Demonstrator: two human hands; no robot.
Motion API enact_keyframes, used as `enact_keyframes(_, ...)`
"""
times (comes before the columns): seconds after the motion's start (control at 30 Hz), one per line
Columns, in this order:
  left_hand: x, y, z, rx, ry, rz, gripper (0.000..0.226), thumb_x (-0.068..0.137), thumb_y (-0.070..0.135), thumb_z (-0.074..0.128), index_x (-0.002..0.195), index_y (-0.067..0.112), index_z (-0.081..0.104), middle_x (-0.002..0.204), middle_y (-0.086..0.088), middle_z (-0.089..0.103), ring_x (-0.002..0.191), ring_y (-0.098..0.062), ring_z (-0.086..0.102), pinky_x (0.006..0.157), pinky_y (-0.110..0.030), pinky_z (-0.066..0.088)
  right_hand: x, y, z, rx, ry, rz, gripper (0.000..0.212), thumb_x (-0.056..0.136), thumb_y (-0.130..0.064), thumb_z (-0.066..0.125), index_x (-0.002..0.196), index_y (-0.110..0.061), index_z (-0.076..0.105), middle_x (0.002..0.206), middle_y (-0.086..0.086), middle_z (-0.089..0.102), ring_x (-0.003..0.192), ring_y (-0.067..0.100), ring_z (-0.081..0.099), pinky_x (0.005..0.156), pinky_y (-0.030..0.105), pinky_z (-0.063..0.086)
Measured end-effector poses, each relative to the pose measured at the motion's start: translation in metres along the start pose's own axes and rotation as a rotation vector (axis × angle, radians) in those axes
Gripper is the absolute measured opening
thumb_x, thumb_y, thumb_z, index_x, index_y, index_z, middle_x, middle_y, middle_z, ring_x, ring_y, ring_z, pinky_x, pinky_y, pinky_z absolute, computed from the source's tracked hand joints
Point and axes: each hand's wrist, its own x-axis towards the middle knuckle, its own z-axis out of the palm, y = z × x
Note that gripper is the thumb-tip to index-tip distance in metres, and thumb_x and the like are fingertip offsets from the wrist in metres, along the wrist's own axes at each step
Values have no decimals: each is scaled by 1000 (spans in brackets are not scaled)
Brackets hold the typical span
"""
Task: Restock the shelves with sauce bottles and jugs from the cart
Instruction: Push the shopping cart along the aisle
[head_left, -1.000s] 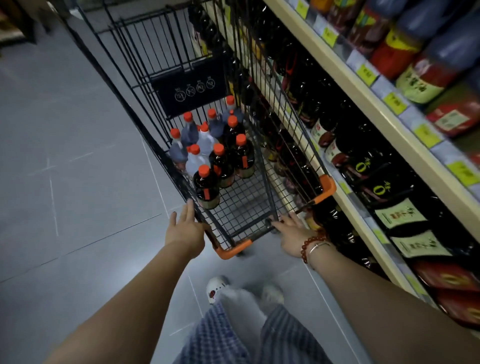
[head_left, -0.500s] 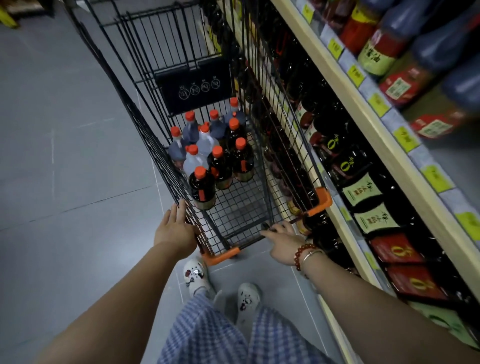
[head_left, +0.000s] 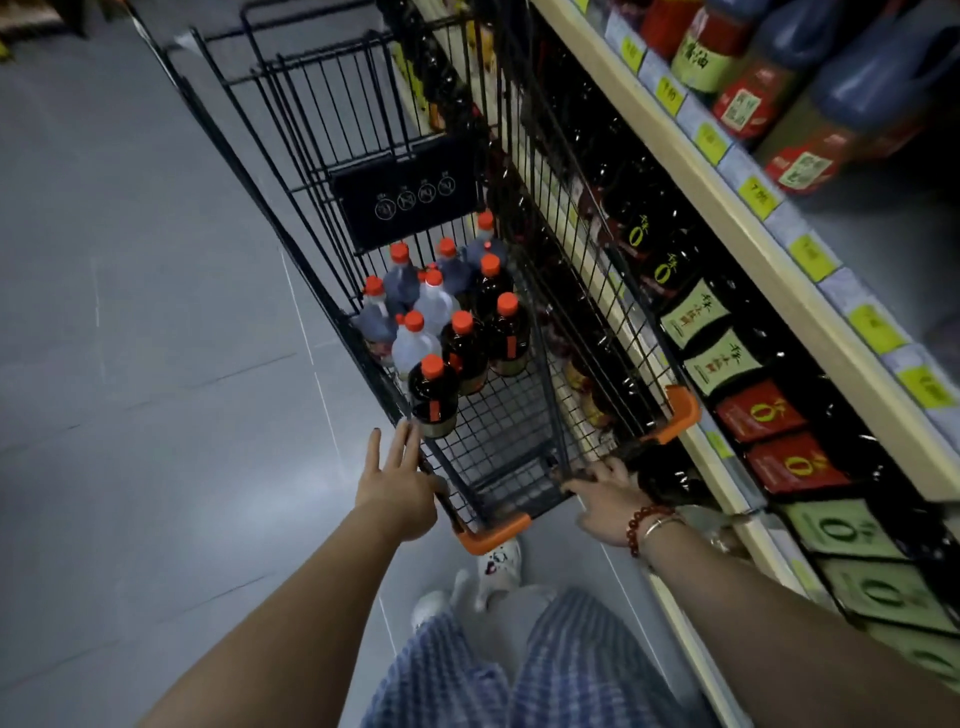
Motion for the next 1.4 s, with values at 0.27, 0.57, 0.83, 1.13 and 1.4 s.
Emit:
enact_keyframes(0.27,-11,27,0,159,-74,51,51,93,25,34,141,40,36,158,-17,-10,145,-29,-19,109,-57,-20,-36,10,26,75,5,87,66,89,-12,41,145,-38,18,159,2,-6,145,25,-14,116,40,15)
enact_keyframes(0.57,7,63,-28,269,-278,-45,40,93,26,37,128,24,54,147,-4,42,145,-27,20,114,-54,-14,-22,12,-8,-237,-121,-48,41,89,-26,42,128,-32,52,145,6,38,136,28,28,116,47,13)
enact_keyframes(0.83,50,73,-35,-206,-194,-315,36,91,18,37,123,20,53,106,-1,66,116,-20,57,119,-47,3,13,26,-42,40,-311,-128,32,90,-17,44,107,3,63,82,9,55,73,20,50,53,21,33)
enact_keyframes(1.13,119,55,-5,-1401,-11,-851,43,89,14,55,124,-9,48,118,-25,58,99,-33,57,73,-33,41,103,25,-88,890,41,111,33,91,-3,41,112,20,50,73,10,46,73,23,46,65,26,37)
enact_keyframes(1.4,153,45,21,-1687,-224,-961,39,88,8,57,123,-5,51,92,-14,53,81,-25,46,77,-33,39,171,-11,-80,1294,-15,265,54,93,-13,45,143,-21,27,145,11,37,131,30,37,106,47,35)
